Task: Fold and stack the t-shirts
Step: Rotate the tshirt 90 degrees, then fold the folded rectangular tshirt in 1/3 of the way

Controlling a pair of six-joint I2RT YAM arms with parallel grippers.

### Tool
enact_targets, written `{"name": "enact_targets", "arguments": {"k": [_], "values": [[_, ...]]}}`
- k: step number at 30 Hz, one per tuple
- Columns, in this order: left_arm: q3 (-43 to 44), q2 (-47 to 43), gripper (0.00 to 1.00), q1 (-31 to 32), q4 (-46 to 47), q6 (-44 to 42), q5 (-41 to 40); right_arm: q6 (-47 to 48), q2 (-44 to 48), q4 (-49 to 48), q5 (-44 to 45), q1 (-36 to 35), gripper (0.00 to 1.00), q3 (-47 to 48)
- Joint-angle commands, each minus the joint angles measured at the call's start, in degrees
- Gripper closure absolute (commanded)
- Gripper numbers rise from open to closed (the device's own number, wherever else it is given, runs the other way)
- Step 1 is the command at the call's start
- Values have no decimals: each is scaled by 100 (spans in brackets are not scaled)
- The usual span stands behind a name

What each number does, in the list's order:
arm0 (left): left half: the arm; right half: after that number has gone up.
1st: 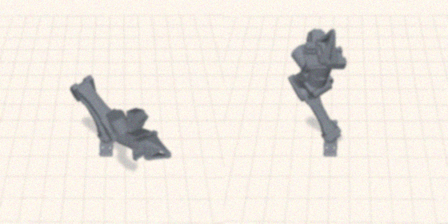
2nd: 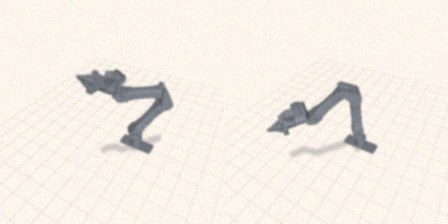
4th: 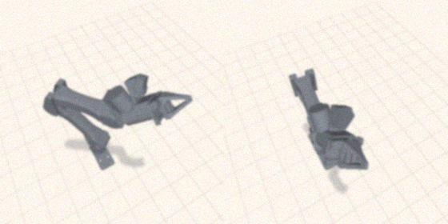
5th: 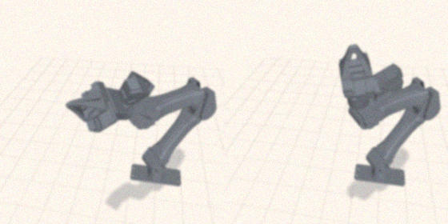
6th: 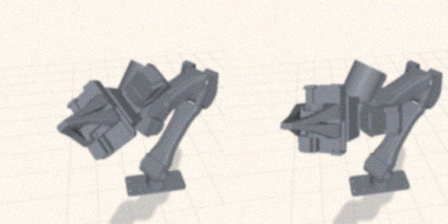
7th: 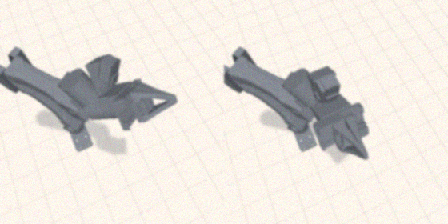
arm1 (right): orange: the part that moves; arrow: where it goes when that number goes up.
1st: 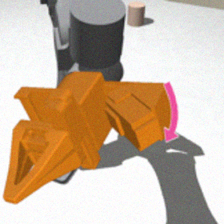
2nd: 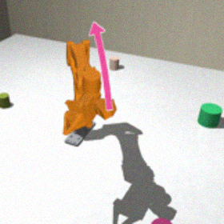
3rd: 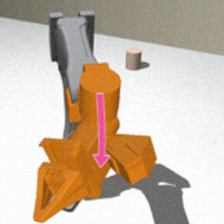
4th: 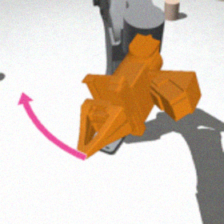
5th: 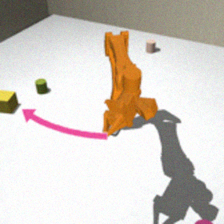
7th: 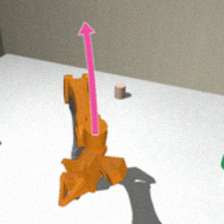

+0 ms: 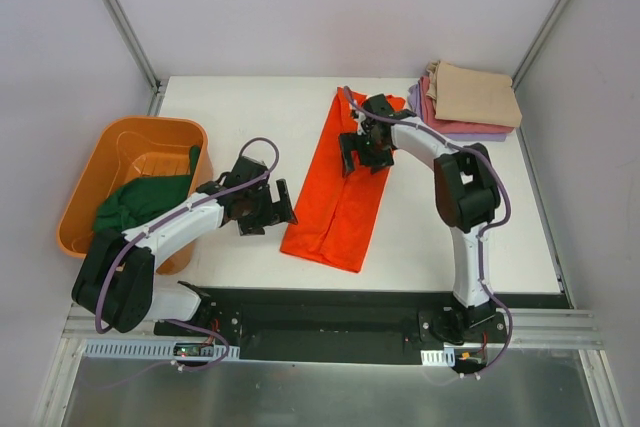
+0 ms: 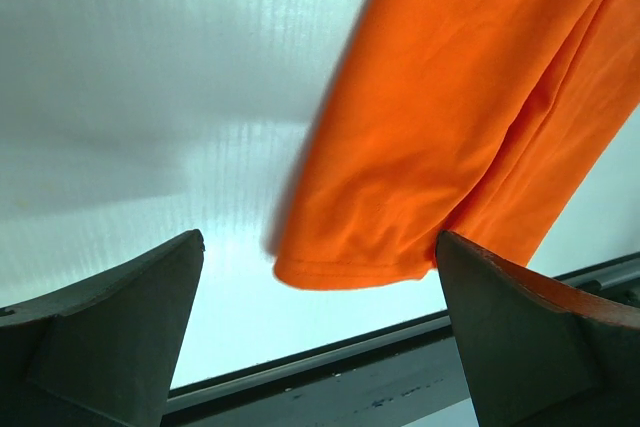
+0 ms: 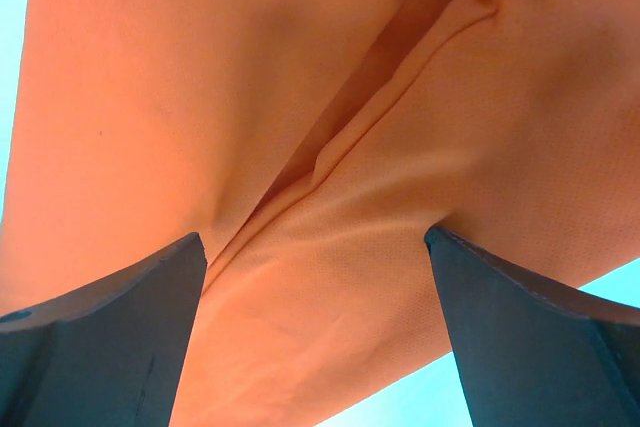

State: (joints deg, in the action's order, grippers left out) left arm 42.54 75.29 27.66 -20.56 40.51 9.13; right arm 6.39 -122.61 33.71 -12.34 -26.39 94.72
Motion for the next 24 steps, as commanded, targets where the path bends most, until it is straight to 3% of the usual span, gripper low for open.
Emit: {"name": "enact_targets", "arguments": {"k": [1,6,12,15,18,24], "values": [[17,-94,1,-24,438,-105,484,335,-316,188,21,327,4,388],[-88,275,1,-15,885,-96,1213,907,288,207,-146,205,4,479],[-106,767,7,90,1186,-131,1881,1565,2220,-1137,-251,-137,4,-1540],[-106,1066,17,108,1194,-70,2084,2232,3257,-1490,-410,-541,4,-2850],[-159,1260,33,204,1194,-17,2041,2568,4049,-1395,-33,-1164,4,-3817],[-150,1392,69,442,1124,132,1488,2095,4746,-1227,232,-2324,1,-4804]]}}
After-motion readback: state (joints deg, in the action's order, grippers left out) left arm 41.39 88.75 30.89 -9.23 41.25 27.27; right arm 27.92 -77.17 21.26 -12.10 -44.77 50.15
